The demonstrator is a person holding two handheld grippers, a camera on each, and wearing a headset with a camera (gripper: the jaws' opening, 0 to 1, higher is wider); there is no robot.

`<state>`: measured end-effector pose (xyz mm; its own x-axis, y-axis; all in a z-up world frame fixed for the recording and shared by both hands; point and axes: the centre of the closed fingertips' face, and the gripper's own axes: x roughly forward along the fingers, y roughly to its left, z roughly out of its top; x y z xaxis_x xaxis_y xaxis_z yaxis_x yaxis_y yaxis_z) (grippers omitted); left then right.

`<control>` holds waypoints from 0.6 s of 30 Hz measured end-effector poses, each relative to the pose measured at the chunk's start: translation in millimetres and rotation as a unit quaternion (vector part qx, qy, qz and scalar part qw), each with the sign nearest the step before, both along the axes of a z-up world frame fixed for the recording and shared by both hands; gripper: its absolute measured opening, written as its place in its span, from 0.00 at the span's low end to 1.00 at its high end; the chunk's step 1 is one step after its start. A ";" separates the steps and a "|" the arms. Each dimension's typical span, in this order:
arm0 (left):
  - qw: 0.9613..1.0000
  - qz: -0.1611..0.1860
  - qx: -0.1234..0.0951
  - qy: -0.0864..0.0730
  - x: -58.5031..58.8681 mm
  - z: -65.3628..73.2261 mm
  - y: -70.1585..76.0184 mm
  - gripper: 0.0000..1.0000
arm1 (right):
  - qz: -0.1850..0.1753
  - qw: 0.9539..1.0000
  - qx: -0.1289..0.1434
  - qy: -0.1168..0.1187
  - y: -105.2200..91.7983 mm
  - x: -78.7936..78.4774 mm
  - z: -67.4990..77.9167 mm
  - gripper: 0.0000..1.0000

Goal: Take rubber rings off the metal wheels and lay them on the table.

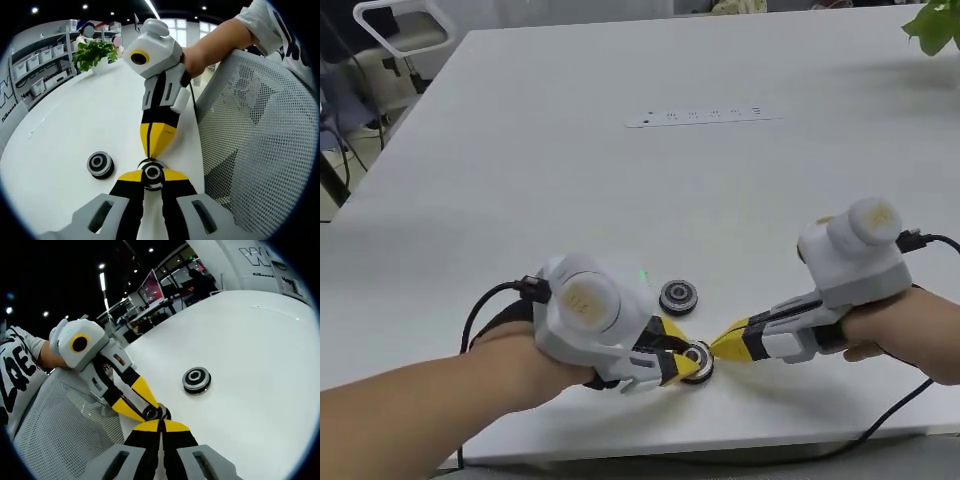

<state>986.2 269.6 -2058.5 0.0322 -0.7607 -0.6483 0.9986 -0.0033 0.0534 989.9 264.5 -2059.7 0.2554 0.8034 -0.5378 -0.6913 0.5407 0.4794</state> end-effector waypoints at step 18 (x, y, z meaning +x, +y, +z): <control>1.000 0.002 0.003 0.000 -0.1 0.0 0.1 0.08 | 0.011 1.000 0.004 -0.006 6.1 -2.2 3.2 0.00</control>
<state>986.2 269.7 -2058.5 0.0354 -0.7569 -0.6525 0.9986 0.0003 0.0538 987.8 270.6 -2056.5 0.2437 0.8133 -0.5283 -0.7091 0.5211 0.4751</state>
